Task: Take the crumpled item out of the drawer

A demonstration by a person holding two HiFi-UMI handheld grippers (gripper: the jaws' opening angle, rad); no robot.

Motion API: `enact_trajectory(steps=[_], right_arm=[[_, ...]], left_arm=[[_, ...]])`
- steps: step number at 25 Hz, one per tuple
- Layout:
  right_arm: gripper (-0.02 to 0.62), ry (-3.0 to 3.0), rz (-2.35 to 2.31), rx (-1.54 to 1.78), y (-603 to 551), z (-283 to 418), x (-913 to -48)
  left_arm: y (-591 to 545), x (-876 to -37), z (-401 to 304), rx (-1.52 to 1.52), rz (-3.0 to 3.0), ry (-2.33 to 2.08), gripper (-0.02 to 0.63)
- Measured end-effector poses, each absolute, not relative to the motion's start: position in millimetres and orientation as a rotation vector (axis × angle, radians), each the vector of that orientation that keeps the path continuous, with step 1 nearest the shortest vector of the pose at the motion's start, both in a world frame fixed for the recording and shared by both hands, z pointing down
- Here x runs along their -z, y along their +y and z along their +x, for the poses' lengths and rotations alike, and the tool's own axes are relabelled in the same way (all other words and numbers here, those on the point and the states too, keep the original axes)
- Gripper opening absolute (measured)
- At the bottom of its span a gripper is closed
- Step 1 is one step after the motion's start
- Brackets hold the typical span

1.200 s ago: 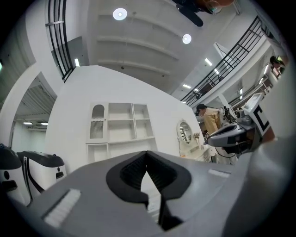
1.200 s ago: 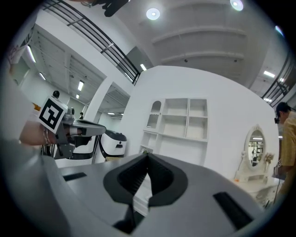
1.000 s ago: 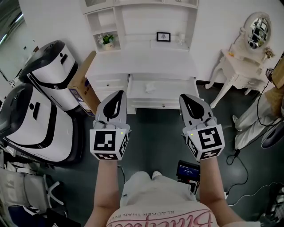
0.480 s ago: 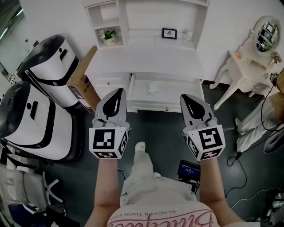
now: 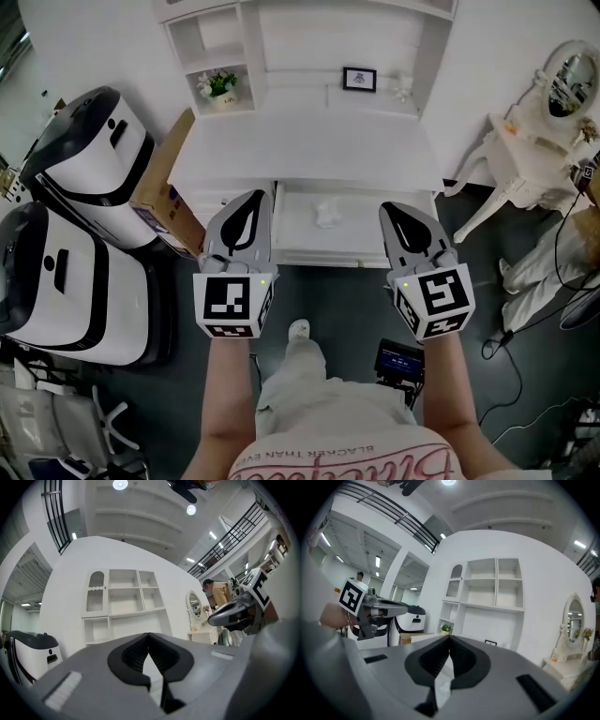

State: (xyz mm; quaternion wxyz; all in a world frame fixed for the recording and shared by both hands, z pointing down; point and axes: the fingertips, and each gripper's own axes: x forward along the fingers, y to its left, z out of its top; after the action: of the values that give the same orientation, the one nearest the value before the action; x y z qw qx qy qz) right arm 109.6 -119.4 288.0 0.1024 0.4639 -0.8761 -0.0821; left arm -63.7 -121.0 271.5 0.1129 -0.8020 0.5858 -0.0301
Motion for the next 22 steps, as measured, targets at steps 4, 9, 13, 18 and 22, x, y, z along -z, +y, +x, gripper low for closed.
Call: enact_trajectory(steps=[4,9,13,18,22], right_arm=[[0.008,-2.589,1.336,0.219,-163,86,-292],[0.008,-2.554,1.408,0.146,-222,75,-295],[0.097,-2.548,1.422,0.045,-261,66,-303],[0.275,-2.506,1.425,-0.080,-293,57,-327],[0.275,-2.474,1.442,-0.119,-306,55,-341]], left_arm=[[-173,-272,-80,0.075,-2.384,1.702,0.011],[-235,-274,-95,0.085,-2.429,1.665,0.011],[-278,-281,-109,0.087,-2.466,1.648,0.011],[-314,-293,-119,0.105,-2.507,1.627,0.011],[-329,-304,-123,0.117,-2.538,1.618,0.011]])
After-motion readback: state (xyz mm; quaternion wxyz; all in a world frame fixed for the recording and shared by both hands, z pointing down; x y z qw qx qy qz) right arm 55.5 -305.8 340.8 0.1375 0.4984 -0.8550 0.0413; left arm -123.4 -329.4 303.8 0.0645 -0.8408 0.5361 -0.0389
